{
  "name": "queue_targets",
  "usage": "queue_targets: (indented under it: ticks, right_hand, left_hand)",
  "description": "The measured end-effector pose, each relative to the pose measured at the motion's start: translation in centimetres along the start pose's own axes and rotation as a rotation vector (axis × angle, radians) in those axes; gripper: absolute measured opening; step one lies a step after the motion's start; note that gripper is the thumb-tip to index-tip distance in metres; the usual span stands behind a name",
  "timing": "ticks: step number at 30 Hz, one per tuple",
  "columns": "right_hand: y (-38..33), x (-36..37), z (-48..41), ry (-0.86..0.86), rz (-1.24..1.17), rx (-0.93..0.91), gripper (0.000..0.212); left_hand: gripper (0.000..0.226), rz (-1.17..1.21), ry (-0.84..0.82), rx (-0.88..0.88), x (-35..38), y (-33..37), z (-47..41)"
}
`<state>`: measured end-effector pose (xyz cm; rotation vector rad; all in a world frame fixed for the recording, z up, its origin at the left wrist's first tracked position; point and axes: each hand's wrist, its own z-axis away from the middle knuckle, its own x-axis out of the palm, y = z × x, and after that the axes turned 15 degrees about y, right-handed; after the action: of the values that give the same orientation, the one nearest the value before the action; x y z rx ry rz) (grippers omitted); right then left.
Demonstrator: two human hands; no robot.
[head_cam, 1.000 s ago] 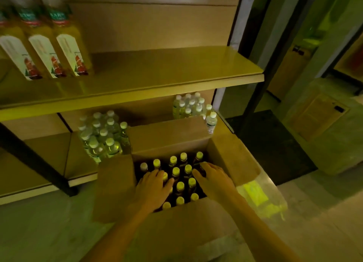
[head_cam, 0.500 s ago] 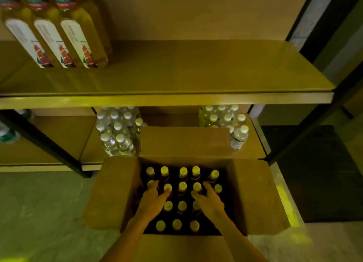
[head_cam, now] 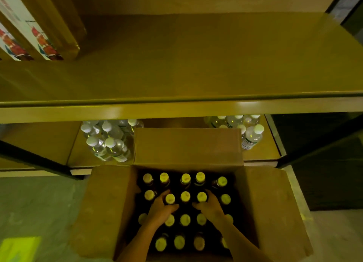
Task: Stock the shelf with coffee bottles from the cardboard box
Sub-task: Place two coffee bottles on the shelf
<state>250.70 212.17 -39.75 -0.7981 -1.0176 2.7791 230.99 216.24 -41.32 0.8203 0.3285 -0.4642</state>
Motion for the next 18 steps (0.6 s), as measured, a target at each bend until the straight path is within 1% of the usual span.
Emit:
queue_targets:
  ticks: [2,4,7,11,14,16,18]
  right_hand:
    - [0.9,0.8,-0.5,0.071,-0.017,0.031,0.061]
    - [1.1,1.2,-0.6,0.113,-0.080,0.052,0.052]
    - [1.0,1.3,-0.6,0.118,-0.088,0.037,0.053]
    - [1.0,0.7,-0.6,0.106,-0.023,-0.036,0.047]
    - [0.5,-0.3,0.2,0.080,0.007,-0.112,0.046]
    - [-0.2,-1.1,1.0,0.061,0.025,-0.167,0.044]
    - [-1.4,-1.9,2.1,0.064,0.051,-0.245,0.039]
  left_hand:
    - [0.080,-0.019,0.004,0.001,0.5,0.1,-0.6]
    - [0.075,-0.051,0.005,0.041,0.9,0.2,-0.8]
    - [0.073,-0.082,0.016,0.087,1.3,0.0,-0.9]
    - [0.072,-0.108,0.074,0.121,1.0,0.3,-0.3]
    - [0.068,-0.099,0.114,0.180,0.3,0.9,0.4]
    - [0.060,-0.078,0.134,0.221,-0.4,1.7,1.2]
    - [0.046,-0.047,0.163,0.267,-1.2,2.9,2.3]
